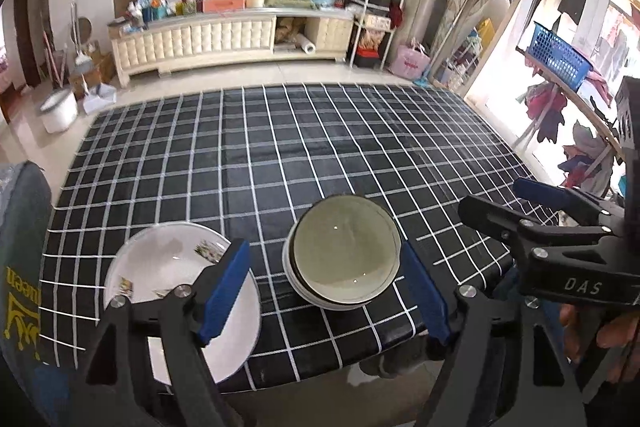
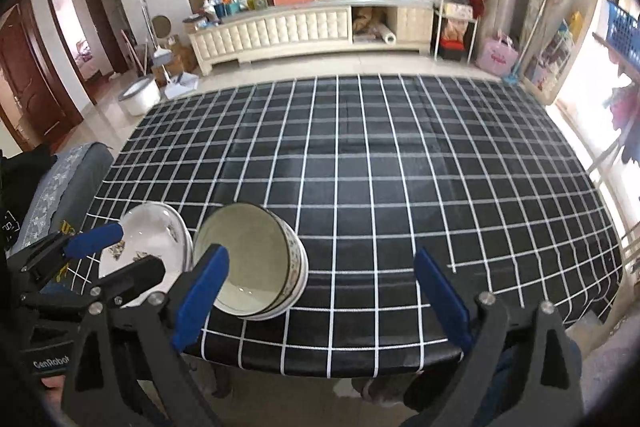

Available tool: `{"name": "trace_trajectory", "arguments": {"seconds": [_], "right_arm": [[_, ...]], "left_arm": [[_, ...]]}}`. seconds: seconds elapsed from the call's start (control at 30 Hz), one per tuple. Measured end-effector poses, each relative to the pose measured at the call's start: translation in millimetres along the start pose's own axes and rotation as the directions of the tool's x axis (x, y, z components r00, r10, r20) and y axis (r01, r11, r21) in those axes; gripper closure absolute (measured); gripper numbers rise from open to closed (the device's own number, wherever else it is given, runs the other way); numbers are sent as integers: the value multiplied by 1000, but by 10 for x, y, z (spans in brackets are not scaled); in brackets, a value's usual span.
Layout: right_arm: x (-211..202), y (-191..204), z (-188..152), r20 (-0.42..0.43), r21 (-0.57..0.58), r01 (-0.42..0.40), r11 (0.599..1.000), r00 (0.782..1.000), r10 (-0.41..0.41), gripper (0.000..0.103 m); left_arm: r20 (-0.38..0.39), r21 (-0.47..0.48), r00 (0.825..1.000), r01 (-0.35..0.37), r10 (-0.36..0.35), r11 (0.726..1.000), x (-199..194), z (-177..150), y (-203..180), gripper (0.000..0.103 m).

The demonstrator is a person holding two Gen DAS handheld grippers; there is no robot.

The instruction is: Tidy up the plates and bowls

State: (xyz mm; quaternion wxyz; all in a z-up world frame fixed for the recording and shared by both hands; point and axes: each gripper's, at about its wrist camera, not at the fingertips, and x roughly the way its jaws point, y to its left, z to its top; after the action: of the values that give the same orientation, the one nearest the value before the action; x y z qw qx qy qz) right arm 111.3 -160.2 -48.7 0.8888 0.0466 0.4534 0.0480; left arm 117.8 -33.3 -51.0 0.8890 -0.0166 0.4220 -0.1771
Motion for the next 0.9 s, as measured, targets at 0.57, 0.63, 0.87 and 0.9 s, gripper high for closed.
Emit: {"name": "trace_trajectory", "arguments": {"seconds": [0.57,0.63,0.87,0.9], "right_arm": [[670,-92,-12,-182,86,-17,996,983,33,7],[739,-93,-3,-199,89,-21,996,979,38,7],[898,-116,-14,-244,111,-30,993,968,57,7],[927,-113,-14,-250,109,-26,994,967,52,7]], "left_arm": [[-199,-93,972,106,-123,990,867,-19,370,28],[-213,-102,968,114,-134,988,940,-35,412,28],[-257,-160,948,150,-188,976,1157,-104,542,28],[-263,-163,946,151,-191,975,1184,-108,554,28]]}}
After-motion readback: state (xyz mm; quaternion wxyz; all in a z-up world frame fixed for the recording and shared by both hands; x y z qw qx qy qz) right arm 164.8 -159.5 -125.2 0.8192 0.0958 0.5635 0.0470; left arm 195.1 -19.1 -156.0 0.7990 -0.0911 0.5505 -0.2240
